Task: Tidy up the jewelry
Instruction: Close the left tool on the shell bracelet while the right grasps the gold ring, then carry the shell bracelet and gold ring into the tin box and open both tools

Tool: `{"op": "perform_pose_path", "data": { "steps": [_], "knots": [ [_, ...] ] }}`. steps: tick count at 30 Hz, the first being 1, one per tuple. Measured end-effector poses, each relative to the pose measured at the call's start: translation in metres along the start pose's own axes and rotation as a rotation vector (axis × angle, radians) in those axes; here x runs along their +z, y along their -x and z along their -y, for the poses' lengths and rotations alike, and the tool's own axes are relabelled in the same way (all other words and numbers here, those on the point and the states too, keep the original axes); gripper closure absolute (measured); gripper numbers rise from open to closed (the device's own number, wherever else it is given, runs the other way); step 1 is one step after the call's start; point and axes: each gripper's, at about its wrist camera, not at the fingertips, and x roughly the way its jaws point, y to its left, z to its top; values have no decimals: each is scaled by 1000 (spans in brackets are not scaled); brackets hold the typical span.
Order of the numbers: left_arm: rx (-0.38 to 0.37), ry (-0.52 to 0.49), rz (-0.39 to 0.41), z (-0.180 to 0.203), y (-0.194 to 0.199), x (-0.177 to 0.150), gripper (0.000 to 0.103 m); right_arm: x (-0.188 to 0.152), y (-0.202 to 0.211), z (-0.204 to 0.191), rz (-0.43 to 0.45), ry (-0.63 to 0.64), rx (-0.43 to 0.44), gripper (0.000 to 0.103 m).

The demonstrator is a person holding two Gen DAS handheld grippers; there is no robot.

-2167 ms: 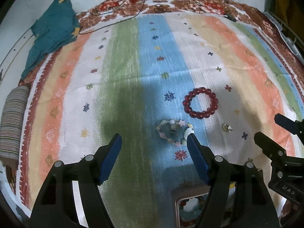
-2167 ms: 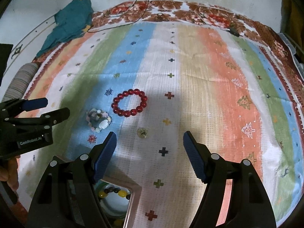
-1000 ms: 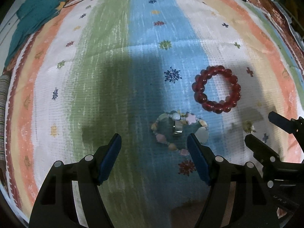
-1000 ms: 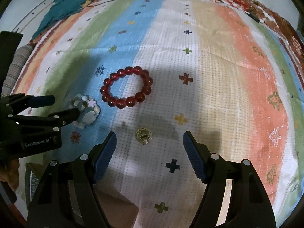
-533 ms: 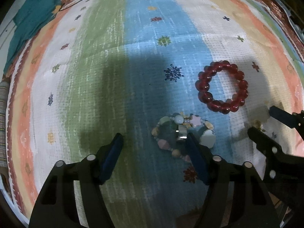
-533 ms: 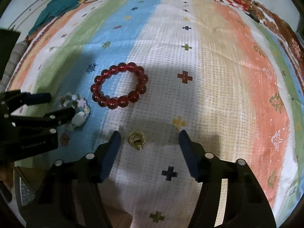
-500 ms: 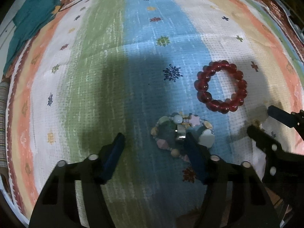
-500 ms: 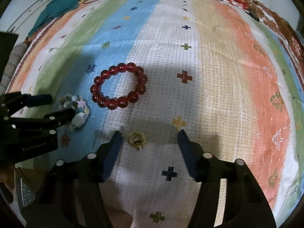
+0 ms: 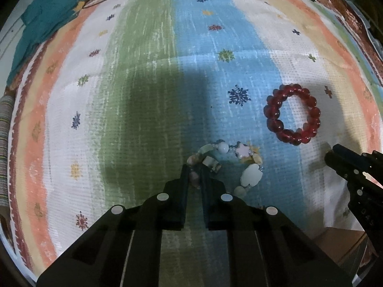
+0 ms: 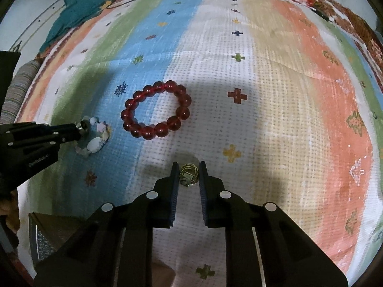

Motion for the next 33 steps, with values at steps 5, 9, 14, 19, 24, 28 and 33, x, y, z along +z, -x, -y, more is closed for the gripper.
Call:
{"op": "perform_pose_path", "data": {
  "steps": [5,9,14,19,24,28,33],
  "knots": [
    [24,-28,51,3,20,2,93,-1,12,-1,24,9,-15,86],
    [37,-45,81,6,34,-1,93,-2,22,-1,44,4,-14,86],
    [34,-46,117,2,46,0,93,-4,31,-3,61,4,-14,86],
    [40,-45,147,-2,61,1,93,-7,40,-5,79,4,-19,86],
    [36,-31,183,-7,76,-1,93,-11,50,-6,97,2,-18,86],
    [34,-35,202,-6,86,-4,93,-13,60,-9,116,0,-14,86],
    [24,-36,220,-4,98,-10,93,-18,71,-12,131,2,-7,86]
  ]
}}
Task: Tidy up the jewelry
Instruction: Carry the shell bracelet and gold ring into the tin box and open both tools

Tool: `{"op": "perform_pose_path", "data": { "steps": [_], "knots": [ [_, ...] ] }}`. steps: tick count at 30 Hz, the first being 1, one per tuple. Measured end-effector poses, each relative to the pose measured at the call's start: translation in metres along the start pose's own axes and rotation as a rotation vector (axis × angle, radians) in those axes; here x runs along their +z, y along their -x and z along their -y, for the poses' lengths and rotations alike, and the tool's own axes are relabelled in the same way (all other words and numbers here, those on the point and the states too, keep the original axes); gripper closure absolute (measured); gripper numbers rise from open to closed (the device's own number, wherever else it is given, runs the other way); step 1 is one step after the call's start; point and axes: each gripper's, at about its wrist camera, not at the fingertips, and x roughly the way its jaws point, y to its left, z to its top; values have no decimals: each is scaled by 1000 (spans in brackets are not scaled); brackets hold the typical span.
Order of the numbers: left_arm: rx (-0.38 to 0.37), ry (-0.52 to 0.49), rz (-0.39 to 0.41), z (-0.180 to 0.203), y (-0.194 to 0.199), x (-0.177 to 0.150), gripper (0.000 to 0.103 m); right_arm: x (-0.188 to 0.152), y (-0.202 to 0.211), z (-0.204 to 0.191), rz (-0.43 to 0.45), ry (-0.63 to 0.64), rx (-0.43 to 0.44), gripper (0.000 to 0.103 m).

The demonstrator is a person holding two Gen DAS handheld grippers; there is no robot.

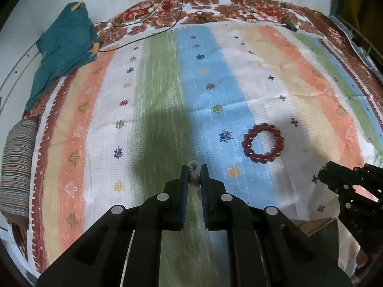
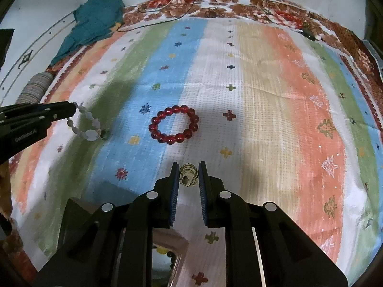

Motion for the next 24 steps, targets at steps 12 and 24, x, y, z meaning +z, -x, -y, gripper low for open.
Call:
{"op": "perform_pose_path", "data": {
  "steps": [12,24],
  "knots": [
    [-45,-6,62,14,39,-8,93,-6,30,-9,62,24,-9,86],
    [-62,-9,125,23,75,-26,93,-21,60,-19,106,38,8,86]
  ]
}}
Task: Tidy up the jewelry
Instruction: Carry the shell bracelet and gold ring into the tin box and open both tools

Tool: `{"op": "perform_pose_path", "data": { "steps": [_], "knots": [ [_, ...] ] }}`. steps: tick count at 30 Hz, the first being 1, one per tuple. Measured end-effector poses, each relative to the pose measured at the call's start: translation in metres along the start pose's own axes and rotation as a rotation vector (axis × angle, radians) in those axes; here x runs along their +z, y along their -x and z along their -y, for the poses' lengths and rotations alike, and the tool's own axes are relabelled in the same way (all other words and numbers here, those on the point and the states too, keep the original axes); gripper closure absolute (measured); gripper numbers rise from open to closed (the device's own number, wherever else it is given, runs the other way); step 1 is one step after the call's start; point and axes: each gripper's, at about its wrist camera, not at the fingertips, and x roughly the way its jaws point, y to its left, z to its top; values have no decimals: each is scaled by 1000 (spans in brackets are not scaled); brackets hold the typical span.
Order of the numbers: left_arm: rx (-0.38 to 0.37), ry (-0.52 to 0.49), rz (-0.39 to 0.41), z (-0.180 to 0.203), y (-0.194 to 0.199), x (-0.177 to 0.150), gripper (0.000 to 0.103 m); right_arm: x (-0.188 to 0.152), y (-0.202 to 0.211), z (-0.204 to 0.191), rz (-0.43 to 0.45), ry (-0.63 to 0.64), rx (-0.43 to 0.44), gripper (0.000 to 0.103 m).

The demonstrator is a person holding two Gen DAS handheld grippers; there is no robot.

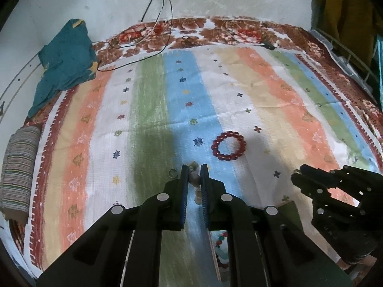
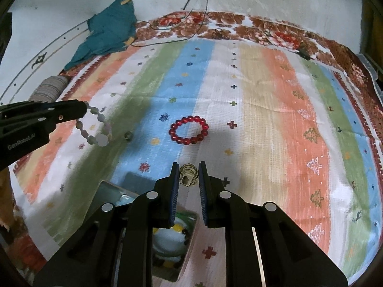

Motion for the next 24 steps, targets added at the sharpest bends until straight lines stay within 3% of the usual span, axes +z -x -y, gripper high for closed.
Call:
{"op": "perform_pose_path", "data": {
  "steps": [11,24],
  "knots": [
    [-65,-17,65,21,41,-17,93,-16,20,-2,25,-7,17,86],
    [-113,-8,82,32,61,-37,93,-32,36,-15,27,0,76,86]
  ]
}}
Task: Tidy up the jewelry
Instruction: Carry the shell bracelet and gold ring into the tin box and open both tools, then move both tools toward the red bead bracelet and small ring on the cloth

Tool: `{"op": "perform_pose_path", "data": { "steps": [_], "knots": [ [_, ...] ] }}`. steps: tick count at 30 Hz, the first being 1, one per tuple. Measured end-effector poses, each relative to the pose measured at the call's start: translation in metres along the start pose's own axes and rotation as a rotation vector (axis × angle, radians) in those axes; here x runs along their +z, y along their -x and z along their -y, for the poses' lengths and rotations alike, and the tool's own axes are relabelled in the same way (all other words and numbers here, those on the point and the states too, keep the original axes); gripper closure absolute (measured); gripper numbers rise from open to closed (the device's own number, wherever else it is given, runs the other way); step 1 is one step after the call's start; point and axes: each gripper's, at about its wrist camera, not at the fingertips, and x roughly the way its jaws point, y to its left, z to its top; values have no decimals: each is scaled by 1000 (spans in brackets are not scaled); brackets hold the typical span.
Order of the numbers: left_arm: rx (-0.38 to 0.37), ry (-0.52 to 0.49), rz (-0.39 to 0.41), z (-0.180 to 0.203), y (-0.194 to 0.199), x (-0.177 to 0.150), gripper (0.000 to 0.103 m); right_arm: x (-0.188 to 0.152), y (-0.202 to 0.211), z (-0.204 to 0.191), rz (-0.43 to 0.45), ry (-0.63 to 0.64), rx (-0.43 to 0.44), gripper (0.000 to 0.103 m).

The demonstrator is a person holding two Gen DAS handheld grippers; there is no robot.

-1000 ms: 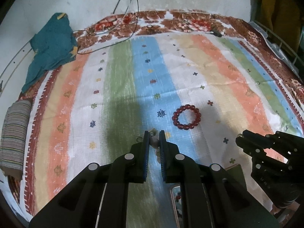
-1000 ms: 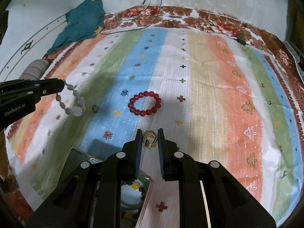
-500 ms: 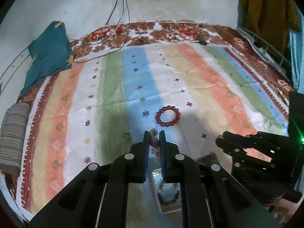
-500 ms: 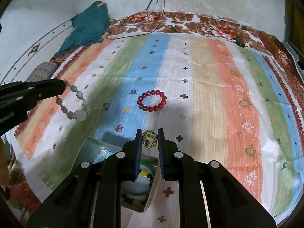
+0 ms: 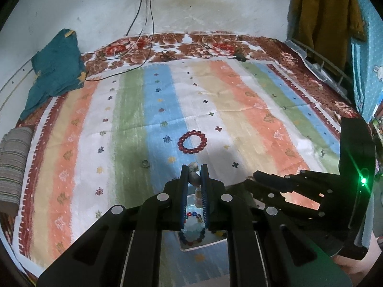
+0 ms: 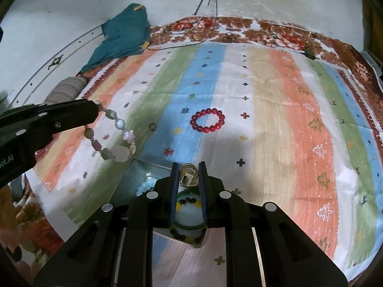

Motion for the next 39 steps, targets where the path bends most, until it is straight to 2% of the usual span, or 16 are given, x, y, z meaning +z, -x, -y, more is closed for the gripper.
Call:
{"op": "perform_pose_path", "data": {
  "steps": [7,11,12,13,15,20,22,39],
  "knots": [
    [-7,4,-12,3,3,-8,93,-7,0,-5,-9,16,9,86],
    [10,19,-18,5,3,-11,93,-8,-2,-5,-28,10,45,85],
    [21,27,-19,4,3,-11,91,-8,-3,-5,-33,9,39,78],
    [32,33,-16,3,2,-10,89,-8,-3,-4,-31,8,24,67],
    [56,42,-9,0,2,-9,81,-8,-3,-2,-24,6,0,60],
    [77,78,-23,-11,-4,-7,72,-7,-7,5,-35,-9,-27,57],
    [83,78,-26,-12,-5,-7,67,-6,-8,7,-34,-13,-33,52],
    [151,77,-77,-30,-29,-1,35,9,-19,24,-17,-80,-76,36]
  ]
}}
